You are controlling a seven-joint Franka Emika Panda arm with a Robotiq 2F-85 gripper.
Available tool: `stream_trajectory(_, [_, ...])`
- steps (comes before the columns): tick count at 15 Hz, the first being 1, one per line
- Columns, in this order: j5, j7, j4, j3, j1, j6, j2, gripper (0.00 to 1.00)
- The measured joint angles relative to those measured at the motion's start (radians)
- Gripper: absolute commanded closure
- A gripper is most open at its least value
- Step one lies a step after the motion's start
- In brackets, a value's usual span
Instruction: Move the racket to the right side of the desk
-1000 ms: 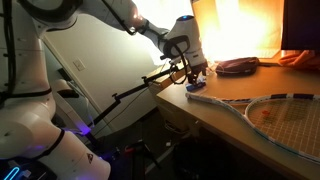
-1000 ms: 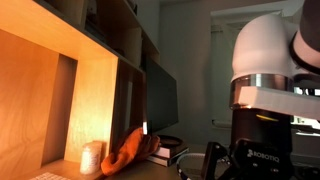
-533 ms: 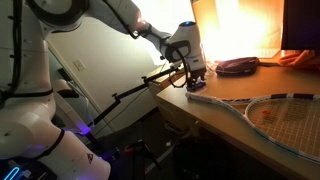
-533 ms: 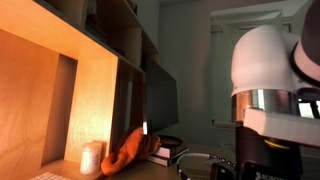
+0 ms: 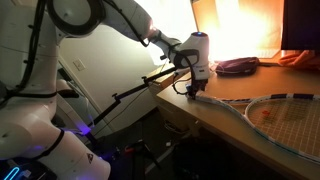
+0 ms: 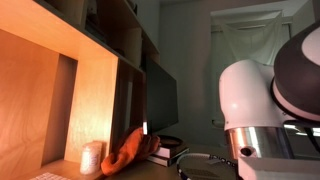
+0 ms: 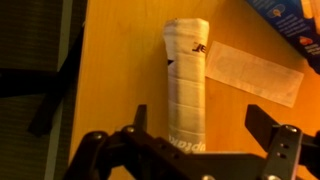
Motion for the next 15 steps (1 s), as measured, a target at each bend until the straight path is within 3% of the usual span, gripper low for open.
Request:
stream_trajectory(3, [0.0,0.0,0.022,0.0,-0.008,-0.021,0.03,0.0])
stream_trajectory(4, [0.0,0.0,0.03,0.0,-0.01,-0.022,0.037,0.25])
stream_trajectory(6, [0.0,0.0,0.049,0.0,-0.013,-0.021,0.048,0.34])
stream_trajectory(13, [0.002,-0.001,0.105,0.001,-0.014,0.014,0.058,0.88])
stream_trajectory(15, [0.01,0.006,0.11,0.001,-0.016,0.029,0.058,0.89])
